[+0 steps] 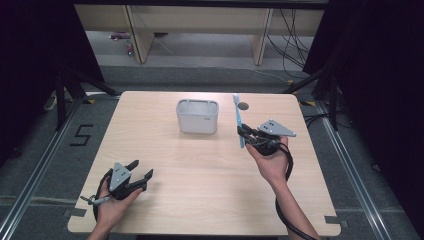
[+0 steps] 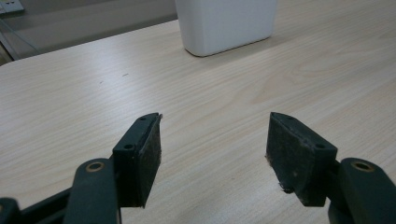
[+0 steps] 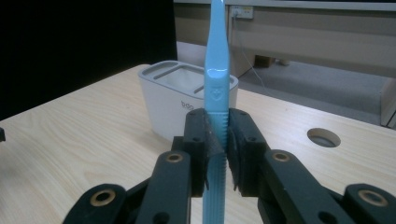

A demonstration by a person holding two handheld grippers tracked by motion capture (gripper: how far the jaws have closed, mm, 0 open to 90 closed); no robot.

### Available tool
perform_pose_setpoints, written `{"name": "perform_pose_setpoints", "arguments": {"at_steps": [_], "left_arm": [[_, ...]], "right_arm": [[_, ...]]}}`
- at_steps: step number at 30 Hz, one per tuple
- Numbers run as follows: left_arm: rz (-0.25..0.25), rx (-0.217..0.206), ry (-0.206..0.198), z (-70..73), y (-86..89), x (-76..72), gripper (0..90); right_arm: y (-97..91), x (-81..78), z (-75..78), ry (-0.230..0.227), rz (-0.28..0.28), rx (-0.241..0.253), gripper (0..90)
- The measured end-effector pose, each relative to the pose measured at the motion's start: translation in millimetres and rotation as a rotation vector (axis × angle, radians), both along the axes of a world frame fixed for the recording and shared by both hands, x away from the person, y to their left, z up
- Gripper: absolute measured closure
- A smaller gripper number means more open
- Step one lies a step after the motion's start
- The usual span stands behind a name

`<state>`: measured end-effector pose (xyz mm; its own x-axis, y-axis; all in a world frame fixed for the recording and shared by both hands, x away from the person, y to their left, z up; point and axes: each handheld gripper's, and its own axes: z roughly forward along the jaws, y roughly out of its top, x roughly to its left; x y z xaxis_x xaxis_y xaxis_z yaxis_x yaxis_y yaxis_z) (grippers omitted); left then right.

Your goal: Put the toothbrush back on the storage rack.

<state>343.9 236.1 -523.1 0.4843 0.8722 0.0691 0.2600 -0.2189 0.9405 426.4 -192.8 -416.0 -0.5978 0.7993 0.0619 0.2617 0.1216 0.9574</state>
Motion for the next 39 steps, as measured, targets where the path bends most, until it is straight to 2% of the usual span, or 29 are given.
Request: {"name": "perform_pose_setpoints", "arguments": {"at_steps": [2, 3, 6, 12, 13, 14, 17, 22, 23, 28, 29, 33, 34, 35, 36, 39], "left_arm": [[0.0, -0.001, 0.001, 0.0, 0.0, 0.0, 35.1], [0.001, 0.001, 0.004, 0.3, 0.1, -0.3, 35.1], [0.001, -0.002, 0.001, 0.0, 0.0, 0.1, 35.1], [0.0, -0.008, -0.002, -0.4, -0.1, 0.4, 35.1], [-0.001, -0.008, -0.001, -0.4, -0.1, 0.3, 35.1], [-0.001, -0.007, -0.001, -0.3, 0.0, 0.4, 35.1], [0.003, -0.002, 0.005, 0.3, 0.3, -0.3, 35.1], [-0.001, -0.008, -0.002, -0.4, 0.0, 0.3, 35.1], [0.001, 0.006, 0.008, 0.6, 0.4, -0.6, 35.1], [0.003, -0.002, 0.005, 0.2, 0.3, -0.5, 35.1], [0.003, -0.002, 0.005, 0.2, 0.3, -0.5, 35.1], [0.0, -0.004, 0.0, -0.1, 0.1, 0.0, 35.1], [0.001, -0.004, 0.0, -0.1, 0.1, 0.0, 35.1], [0.001, -0.004, 0.0, -0.1, 0.1, 0.0, 35.1], [0.0, -0.003, -0.001, -0.1, 0.1, 0.0, 35.1], [0.001, -0.005, -0.001, -0.1, 0.1, -0.1, 35.1]], "right_arm": [[-0.3, -0.3, 0.3, 0.009, -0.008, -0.004, 78.7], [-0.5, 0.1, 0.4, -0.001, -0.014, -0.011, 78.7], [1.2, 1.9, 0.2, 0.012, -0.006, 0.019, 78.7], [1.9, 4.5, 1.8, -0.002, -0.009, 0.022, 78.7], [1.0, 5.7, 2.2, -0.023, -0.017, 0.007, 78.7], [1.9, 5.5, 2.2, -0.004, -0.018, 0.023, 78.7], [3.4, 5.7, 2.3, 0.004, -0.024, 0.034, 78.7], [4.5, 8.3, 3.1, -0.015, -0.027, 0.031, 78.7], [5.3, 9.2, 3.0, -0.019, -0.016, 0.035, 78.7], [8.2, 9.7, 3.3, -0.007, -0.025, 0.043, 78.7], [7.7, 10.3, 3.9, -0.018, -0.028, 0.027, 78.7], [8.0, 12.7, 4.4, -0.043, -0.026, 0.018, 78.7], [11.1, 12.2, 4.5, -0.018, -0.022, 0.049, 78.7], [11.1, 12.2, 4.5, -0.018, -0.022, 0.049, 78.7], [11.6, 13.6, 4.9, -0.037, -0.02, 0.04, 78.7], [12.9, 13.6, 6.0, -0.029, -0.033, 0.042, 78.7]]}}
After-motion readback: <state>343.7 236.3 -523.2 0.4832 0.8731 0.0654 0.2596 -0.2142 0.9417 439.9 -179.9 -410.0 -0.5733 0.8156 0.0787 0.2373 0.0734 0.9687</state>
